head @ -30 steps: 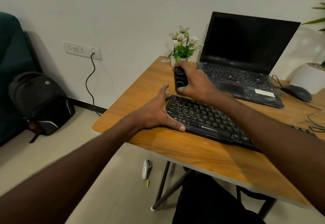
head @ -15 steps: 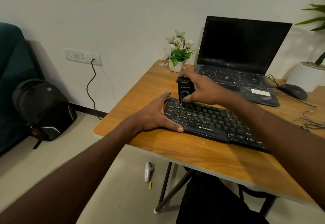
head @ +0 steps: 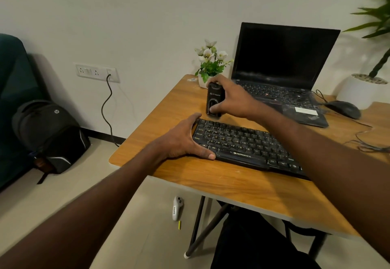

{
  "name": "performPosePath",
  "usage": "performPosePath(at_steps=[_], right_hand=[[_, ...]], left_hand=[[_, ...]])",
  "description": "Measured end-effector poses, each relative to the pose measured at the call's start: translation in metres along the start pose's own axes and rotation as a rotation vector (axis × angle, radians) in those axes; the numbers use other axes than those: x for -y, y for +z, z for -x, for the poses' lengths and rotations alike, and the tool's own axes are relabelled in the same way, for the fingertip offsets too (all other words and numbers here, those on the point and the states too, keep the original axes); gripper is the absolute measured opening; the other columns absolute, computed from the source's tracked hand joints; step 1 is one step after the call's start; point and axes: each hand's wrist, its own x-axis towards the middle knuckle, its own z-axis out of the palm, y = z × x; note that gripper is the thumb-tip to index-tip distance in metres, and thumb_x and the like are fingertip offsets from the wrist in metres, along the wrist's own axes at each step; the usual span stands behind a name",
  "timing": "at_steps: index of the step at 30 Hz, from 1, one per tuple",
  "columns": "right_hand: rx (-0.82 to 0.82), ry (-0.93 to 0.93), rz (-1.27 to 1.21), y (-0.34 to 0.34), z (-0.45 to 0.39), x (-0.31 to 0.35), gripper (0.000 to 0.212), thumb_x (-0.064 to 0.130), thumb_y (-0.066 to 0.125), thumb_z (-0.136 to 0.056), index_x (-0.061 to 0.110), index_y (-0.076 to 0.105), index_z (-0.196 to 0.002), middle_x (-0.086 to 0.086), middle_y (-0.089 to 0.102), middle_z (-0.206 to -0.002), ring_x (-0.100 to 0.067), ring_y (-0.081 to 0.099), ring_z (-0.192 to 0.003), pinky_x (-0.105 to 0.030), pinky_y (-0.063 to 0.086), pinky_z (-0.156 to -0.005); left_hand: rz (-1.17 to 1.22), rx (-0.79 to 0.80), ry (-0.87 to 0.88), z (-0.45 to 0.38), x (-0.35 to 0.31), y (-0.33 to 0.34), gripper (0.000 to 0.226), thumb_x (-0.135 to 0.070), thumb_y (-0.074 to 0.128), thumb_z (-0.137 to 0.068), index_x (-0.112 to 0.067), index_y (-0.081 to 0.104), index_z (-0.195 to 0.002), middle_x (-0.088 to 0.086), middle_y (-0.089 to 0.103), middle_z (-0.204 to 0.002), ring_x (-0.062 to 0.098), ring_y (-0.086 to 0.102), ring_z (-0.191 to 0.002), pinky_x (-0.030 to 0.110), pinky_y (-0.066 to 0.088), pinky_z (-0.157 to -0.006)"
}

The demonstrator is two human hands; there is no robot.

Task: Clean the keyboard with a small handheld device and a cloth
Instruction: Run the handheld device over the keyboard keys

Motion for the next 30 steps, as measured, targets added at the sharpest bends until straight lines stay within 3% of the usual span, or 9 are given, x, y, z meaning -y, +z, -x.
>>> performPosePath(at_steps=[6,9,13,17,20,22,26,30], right_hand=[[0.105,0.111,0.071,-0.008,-0.001,-0.013,0.08,0.006,0.084,-0.078,0.025,0.04,-0.141,-0.007,0.053,-0.118,-0.023,0.061,-0.099,-0.024,0.054,-0.059],[0.019,0.067,0.034,-0.008,0.005,-0.009,0.08,0.006,0.083,-0.078,0.025,0.04,-0.143,-0.003,0.051,-0.119,-0.02,0.059,-0.102,-0.022,0.054,-0.064],[0.047,-0.055,0.096,0.004,0.014,-0.013,0.077,0.012,0.083,-0.08,0.031,0.041,-0.142,-0.008,0.056,-0.126,-0.023,0.063,-0.104,-0.032,0.061,-0.073],[-0.054,-0.087,0.12,0.007,0.018,-0.016,0.076,0.014,0.083,-0.08,0.033,0.04,-0.14,-0.008,0.056,-0.127,-0.023,0.064,-0.103,-0.03,0.061,-0.07],[-0.037,-0.088,0.134,0.006,0.025,-0.022,0.076,0.017,0.081,-0.082,0.037,0.039,-0.142,-0.007,0.055,-0.128,-0.023,0.061,-0.105,-0.031,0.061,-0.071],[-0.061,-0.063,0.152,0.002,0.028,-0.024,0.075,0.016,0.081,-0.083,0.039,0.039,-0.14,-0.01,0.055,-0.129,-0.026,0.061,-0.106,-0.039,0.064,-0.074],[-0.063,-0.092,0.088,0.001,0.036,-0.031,0.075,0.013,0.08,-0.084,0.035,0.039,-0.143,-0.008,0.056,-0.127,-0.018,0.066,-0.097,-0.031,0.064,-0.065],[-0.104,-0.083,0.076,-0.001,0.038,-0.032,0.074,0.015,0.081,-0.083,0.037,0.039,-0.14,-0.008,0.056,-0.129,-0.02,0.064,-0.102,-0.032,0.064,-0.068]], left_hand=[[-0.005,-0.025,0.009,-0.002,0.004,0.0,0.149,-0.046,0.107,-0.053,-0.033,0.015,-0.169,-0.003,0.039,-0.163,0.017,0.045,-0.143,0.041,0.042,-0.122],[0.003,-0.02,0.008,-0.002,0.004,0.001,0.147,-0.043,0.107,-0.055,-0.032,0.016,-0.169,-0.003,0.04,-0.162,0.017,0.047,-0.142,0.04,0.044,-0.121],[0.009,-0.011,0.012,-0.004,0.004,0.0,0.146,-0.043,0.107,-0.055,-0.033,0.016,-0.169,-0.004,0.043,-0.159,0.016,0.049,-0.139,0.04,0.045,-0.119],[0.014,-0.012,0.007,-0.003,0.003,0.002,0.145,-0.041,0.107,-0.056,-0.03,0.016,-0.169,-0.005,0.044,-0.157,0.015,0.049,-0.139,0.037,0.045,-0.118],[0.012,-0.01,0.013,-0.002,0.002,0.001,0.142,-0.037,0.106,-0.059,-0.028,0.016,-0.169,-0.008,0.044,-0.151,0.013,0.049,-0.136,0.029,0.044,-0.112],[0.002,-0.018,0.009,-0.002,0.003,0.001,0.144,-0.041,0.106,-0.057,-0.029,0.016,-0.169,-0.008,0.042,-0.154,0.014,0.047,-0.138,0.031,0.043,-0.114],[-0.004,-0.021,0.014,-0.002,0.002,0.001,0.145,-0.043,0.106,-0.056,-0.028,0.017,-0.169,-0.004,0.041,-0.16,0.015,0.047,-0.14,0.034,0.042,-0.117],[-0.008,-0.017,0.004,-0.003,0.003,0.002,0.145,-0.046,0.106,-0.055,-0.031,0.017,-0.169,-0.004,0.039,-0.161,0.016,0.045,-0.141,0.034,0.043,-0.116]])
